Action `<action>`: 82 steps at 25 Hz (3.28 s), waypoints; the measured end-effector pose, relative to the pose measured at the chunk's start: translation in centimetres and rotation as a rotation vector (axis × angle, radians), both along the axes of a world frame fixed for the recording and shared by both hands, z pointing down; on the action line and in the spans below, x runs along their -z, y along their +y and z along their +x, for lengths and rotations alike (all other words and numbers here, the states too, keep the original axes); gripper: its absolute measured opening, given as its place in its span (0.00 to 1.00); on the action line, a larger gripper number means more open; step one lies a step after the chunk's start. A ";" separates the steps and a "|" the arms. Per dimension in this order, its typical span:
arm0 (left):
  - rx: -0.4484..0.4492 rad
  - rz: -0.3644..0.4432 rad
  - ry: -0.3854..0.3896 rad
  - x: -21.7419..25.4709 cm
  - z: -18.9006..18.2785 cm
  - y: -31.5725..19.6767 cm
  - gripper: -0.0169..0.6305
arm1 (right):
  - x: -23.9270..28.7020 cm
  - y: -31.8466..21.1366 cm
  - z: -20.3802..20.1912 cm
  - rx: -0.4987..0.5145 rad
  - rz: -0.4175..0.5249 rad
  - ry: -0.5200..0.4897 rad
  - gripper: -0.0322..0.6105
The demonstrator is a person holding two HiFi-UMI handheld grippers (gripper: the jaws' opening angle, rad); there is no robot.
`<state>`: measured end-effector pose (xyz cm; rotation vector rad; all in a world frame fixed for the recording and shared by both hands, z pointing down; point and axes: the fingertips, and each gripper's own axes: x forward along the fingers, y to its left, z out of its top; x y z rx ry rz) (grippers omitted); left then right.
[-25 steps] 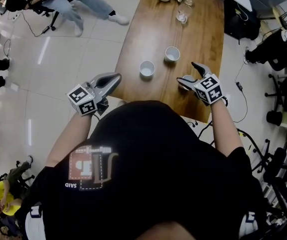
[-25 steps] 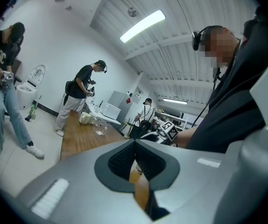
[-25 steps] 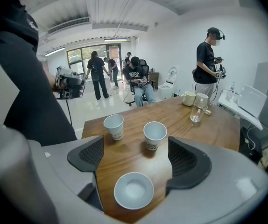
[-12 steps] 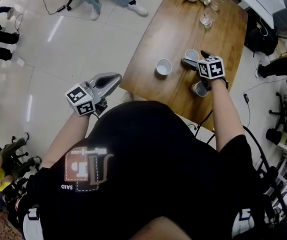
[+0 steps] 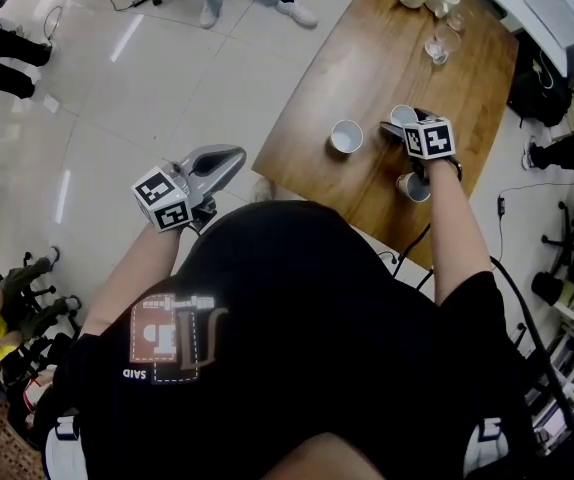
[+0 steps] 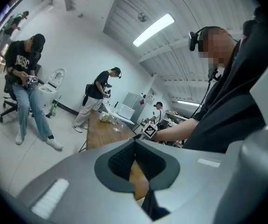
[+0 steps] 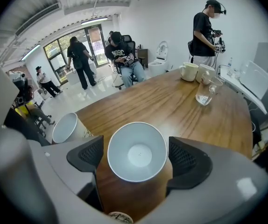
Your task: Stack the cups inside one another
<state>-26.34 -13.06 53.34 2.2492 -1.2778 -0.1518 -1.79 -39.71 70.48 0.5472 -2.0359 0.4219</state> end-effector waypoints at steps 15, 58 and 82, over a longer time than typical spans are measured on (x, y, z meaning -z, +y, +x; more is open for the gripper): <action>-0.095 0.037 0.007 1.1 2.9 -2.5 0.03 | 10.5 1.6 3.6 -0.036 0.085 -0.167 0.61; -0.306 0.086 0.043 1.4 13.5 -10.0 0.03 | 9.9 16.1 22.4 -0.604 0.132 -0.681 0.07; -0.249 0.089 0.036 1.2 11.4 -8.4 0.03 | 9.2 12.3 13.3 0.044 0.168 -0.146 0.61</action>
